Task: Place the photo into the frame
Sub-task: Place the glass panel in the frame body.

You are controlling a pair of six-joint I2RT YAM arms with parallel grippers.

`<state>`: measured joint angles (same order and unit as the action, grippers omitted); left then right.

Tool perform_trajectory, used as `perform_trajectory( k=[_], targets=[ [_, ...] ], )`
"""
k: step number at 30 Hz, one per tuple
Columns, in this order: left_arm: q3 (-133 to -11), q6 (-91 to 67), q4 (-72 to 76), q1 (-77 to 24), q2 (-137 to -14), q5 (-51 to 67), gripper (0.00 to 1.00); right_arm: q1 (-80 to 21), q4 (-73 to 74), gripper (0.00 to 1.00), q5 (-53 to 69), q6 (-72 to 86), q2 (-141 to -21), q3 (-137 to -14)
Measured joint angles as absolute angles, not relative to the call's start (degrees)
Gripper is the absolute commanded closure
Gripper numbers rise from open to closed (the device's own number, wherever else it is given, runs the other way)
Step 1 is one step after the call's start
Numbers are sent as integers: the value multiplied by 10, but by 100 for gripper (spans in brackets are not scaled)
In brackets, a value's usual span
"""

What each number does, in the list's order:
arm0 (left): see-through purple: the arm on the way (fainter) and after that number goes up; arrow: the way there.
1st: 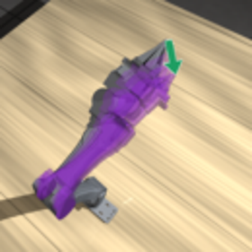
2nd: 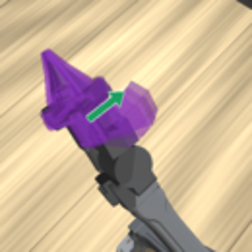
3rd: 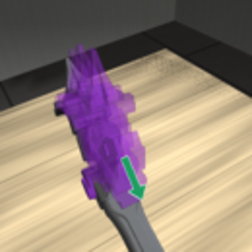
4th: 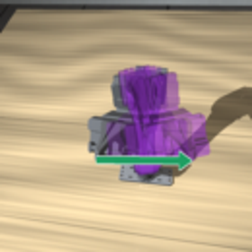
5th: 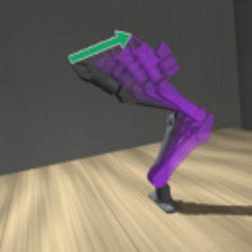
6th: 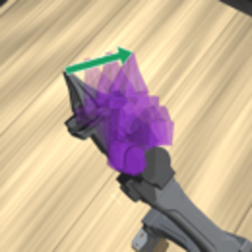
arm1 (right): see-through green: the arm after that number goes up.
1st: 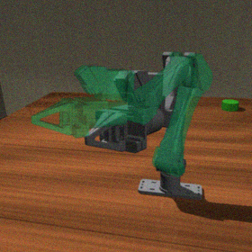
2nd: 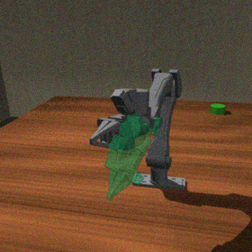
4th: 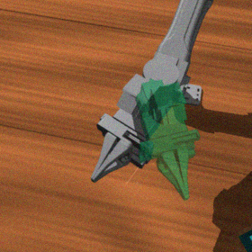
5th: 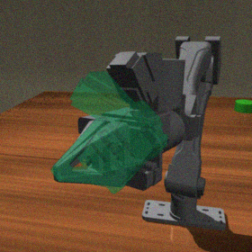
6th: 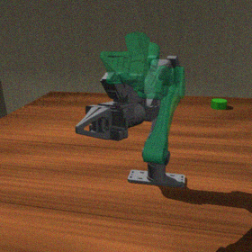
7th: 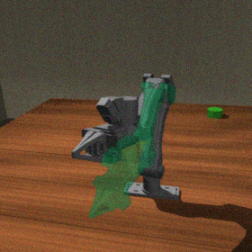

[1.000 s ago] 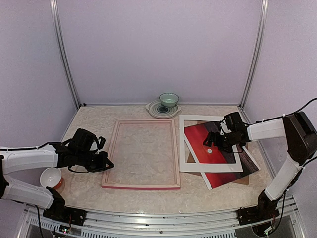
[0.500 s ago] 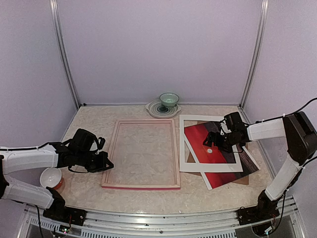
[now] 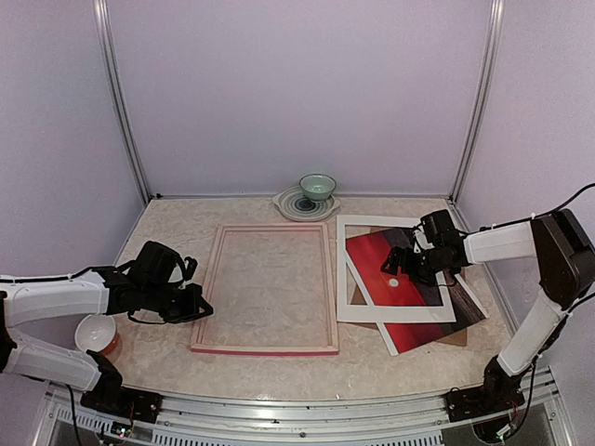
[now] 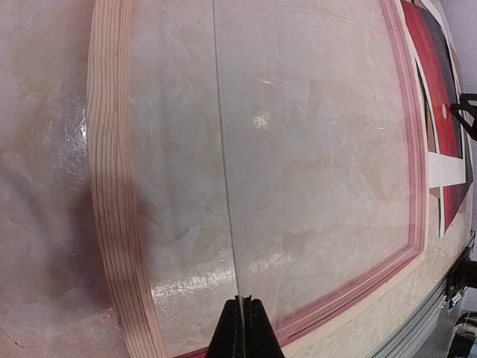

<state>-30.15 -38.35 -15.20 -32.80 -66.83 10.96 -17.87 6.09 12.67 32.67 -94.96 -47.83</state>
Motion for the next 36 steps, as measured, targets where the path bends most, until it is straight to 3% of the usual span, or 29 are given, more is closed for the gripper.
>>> perform_trajectory(
  k=[16,21,36],
  targets=[
    [-302,-383,-156,-326,-668,103,99,-179,61,1,126,326,-950,-479],
    [-302,-384,-155,-326,-668,103,87,-179,60,1,127,326,-951,-479],
    [-302,-377,-155,-324,-678,100,63,-179,55,1,128,327,-954,-479]
  ],
)
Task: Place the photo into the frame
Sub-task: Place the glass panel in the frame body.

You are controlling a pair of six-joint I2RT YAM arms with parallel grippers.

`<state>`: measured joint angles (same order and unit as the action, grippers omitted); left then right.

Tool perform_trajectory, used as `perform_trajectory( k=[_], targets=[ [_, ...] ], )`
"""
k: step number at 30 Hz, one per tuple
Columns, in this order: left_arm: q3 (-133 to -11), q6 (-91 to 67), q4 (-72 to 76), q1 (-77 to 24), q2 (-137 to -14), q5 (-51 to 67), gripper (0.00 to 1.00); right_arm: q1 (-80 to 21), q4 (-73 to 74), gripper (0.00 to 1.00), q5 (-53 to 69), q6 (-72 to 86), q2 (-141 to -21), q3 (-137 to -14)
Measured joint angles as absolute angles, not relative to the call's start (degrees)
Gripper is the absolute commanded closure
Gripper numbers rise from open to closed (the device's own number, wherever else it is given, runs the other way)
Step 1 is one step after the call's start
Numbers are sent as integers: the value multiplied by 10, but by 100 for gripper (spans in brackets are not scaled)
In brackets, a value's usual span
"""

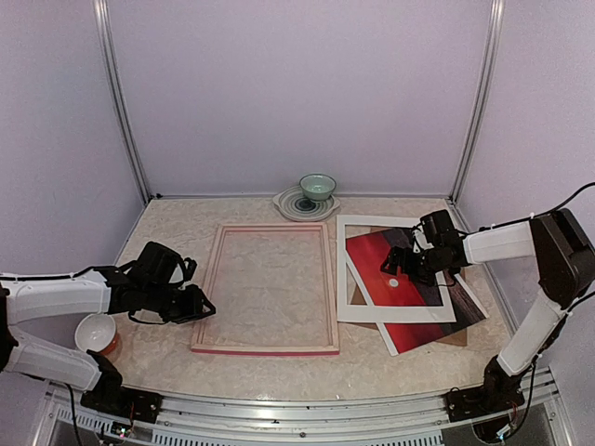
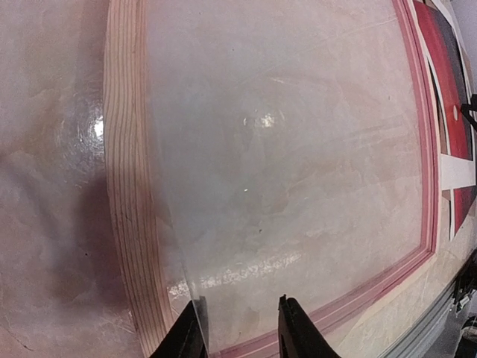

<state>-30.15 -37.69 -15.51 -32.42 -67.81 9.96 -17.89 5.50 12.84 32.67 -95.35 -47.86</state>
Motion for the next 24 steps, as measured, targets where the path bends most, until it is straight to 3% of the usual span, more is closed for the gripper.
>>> perform_trajectory(
  k=[13,24],
  targets=[
    [-328,-357,-175,-324,-686,83,38,-181,47,1,128,327,-956,-479],
    [-355,-343,-201,-328,-691,55,28,-182,41,1,128,326,-958,-479]
  ],
)
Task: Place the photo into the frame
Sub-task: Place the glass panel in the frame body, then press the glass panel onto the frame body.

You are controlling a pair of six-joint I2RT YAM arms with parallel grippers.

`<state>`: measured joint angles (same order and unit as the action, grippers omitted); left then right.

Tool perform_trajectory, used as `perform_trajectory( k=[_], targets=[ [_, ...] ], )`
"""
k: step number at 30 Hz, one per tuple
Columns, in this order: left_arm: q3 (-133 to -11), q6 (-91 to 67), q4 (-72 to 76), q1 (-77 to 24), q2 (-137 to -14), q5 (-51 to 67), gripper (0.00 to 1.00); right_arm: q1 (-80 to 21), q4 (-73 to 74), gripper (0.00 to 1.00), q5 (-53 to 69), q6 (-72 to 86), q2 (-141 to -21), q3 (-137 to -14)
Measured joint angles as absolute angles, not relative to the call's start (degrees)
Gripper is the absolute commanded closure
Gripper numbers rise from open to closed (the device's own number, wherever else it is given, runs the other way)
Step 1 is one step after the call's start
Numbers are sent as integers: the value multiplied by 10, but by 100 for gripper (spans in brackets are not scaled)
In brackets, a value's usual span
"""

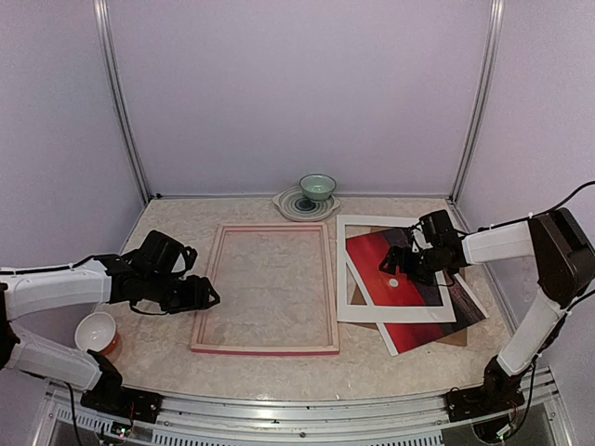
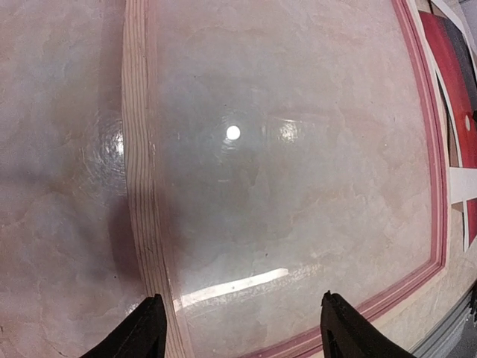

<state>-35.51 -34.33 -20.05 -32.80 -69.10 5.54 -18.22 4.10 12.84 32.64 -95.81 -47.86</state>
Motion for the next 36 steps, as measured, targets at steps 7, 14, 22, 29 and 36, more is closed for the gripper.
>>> perform_trajectory(
  k=[7,14,22,29,36],
  targets=[
    [-404,-333,-220,-330,-717,-13,19,-183,31,1,133,327,-962,-479],
    [-484,-325,-195,-330,-808,-58,23,-184,30,1,133,325,-962,-479],
    [-525,-313,-174,-329,-917,-70,27,-186,30,1,133,324,-958,-476],
    [-546,-305,-164,-329,-949,-72,28,-187,30,1,134,324,-957,-474],
    [-548,-305,-160,-329,-956,-93,28,-187,31,1,135,324,-957,-474]
  ],
)
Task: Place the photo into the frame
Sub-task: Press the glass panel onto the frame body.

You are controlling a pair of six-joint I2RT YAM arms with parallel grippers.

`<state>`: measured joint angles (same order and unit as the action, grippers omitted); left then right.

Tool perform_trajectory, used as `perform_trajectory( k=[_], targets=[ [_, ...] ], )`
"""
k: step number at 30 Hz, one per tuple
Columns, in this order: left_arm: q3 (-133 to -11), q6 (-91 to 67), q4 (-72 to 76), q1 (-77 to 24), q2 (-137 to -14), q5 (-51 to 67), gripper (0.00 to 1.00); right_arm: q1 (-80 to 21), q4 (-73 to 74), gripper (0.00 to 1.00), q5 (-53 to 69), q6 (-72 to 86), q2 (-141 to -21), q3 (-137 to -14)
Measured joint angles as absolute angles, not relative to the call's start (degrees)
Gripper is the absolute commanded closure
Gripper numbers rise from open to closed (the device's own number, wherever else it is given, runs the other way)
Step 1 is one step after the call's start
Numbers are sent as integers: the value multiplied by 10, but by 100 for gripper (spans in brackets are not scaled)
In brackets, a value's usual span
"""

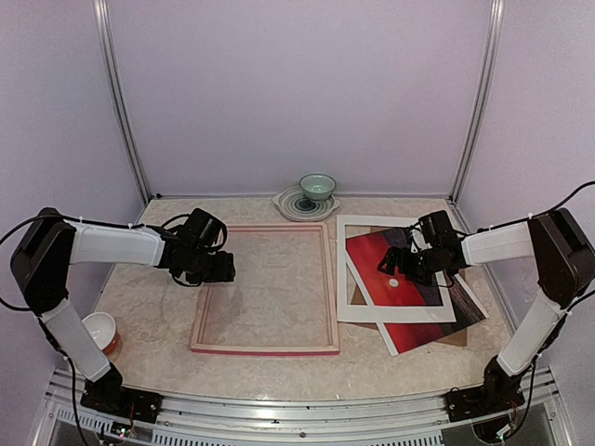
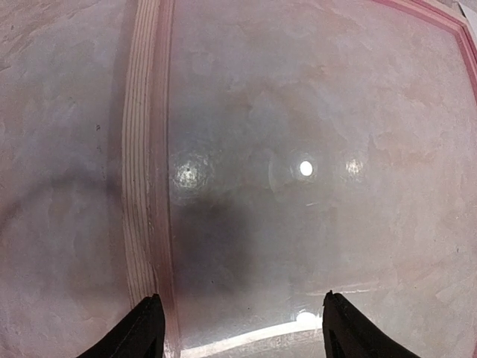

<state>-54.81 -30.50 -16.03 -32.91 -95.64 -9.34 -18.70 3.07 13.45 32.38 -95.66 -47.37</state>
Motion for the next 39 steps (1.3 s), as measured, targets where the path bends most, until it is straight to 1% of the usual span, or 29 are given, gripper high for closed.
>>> perform_trajectory(
  k=[19,39],
  targets=[
    [-557,-305,-159,-322,-978,-123,27,-187,31,1,135,322,-957,-474],
    [-557,-305,-144,-319,-993,-98,27,-190,29,1,135,322,-957,-472]
  ],
)
